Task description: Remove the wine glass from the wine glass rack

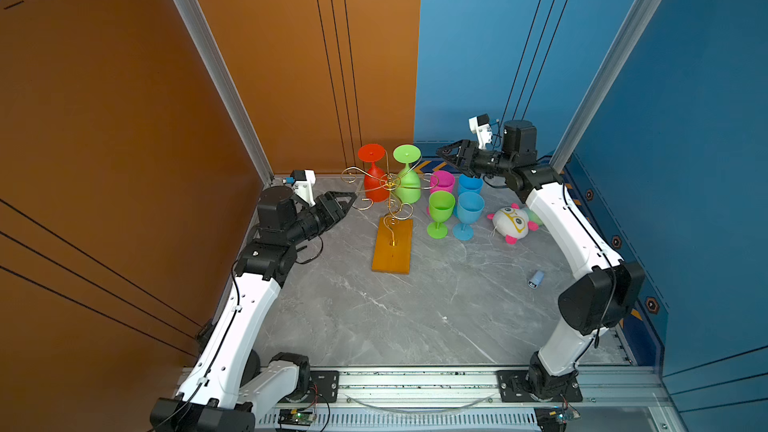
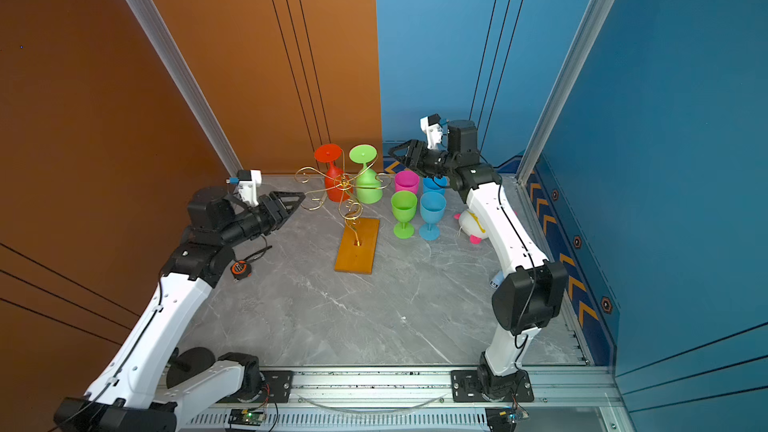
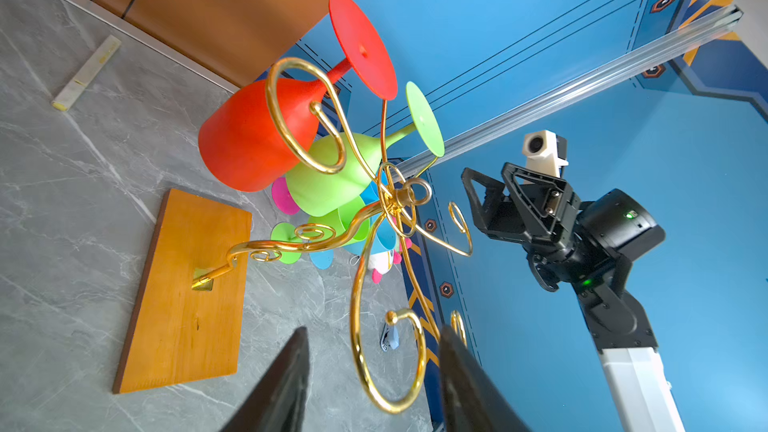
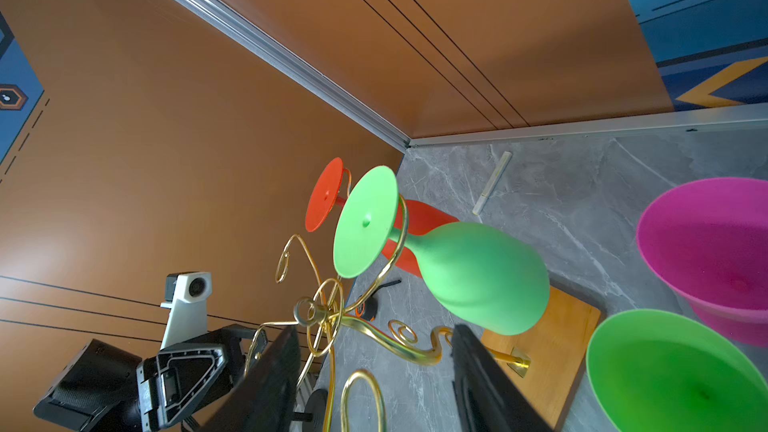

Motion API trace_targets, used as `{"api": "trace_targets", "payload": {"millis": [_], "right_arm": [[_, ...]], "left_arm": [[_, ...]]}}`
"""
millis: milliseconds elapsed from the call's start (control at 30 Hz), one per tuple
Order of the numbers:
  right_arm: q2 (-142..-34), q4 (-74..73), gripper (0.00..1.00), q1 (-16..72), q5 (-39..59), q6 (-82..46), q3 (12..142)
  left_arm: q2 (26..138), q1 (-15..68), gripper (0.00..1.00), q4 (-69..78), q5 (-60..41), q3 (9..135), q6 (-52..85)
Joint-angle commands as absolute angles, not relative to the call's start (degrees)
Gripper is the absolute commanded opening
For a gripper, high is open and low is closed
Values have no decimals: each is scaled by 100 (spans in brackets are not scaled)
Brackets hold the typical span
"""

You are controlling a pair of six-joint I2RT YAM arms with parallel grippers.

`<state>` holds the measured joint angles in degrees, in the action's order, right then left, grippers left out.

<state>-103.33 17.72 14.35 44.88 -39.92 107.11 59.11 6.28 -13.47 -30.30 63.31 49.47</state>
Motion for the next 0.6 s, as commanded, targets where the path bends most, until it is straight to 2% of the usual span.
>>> {"api": "trace_targets", "payload": {"millis": [0, 300, 567], "right_arm": [[-10754, 1653, 60, 1497, 4708, -4104, 11198], [-11610, 1560, 62, 1736, 4826, -4221, 12004], [-11966, 1558, 58, 1890, 4816, -4280, 12446]], "left_arm": [[5633, 355, 60, -1444, -3162, 6136, 4712], [5314, -381, 72, -1795, -2916, 5436, 3777], [5383, -558, 75, -1793, -2700, 4910, 3338]]}}
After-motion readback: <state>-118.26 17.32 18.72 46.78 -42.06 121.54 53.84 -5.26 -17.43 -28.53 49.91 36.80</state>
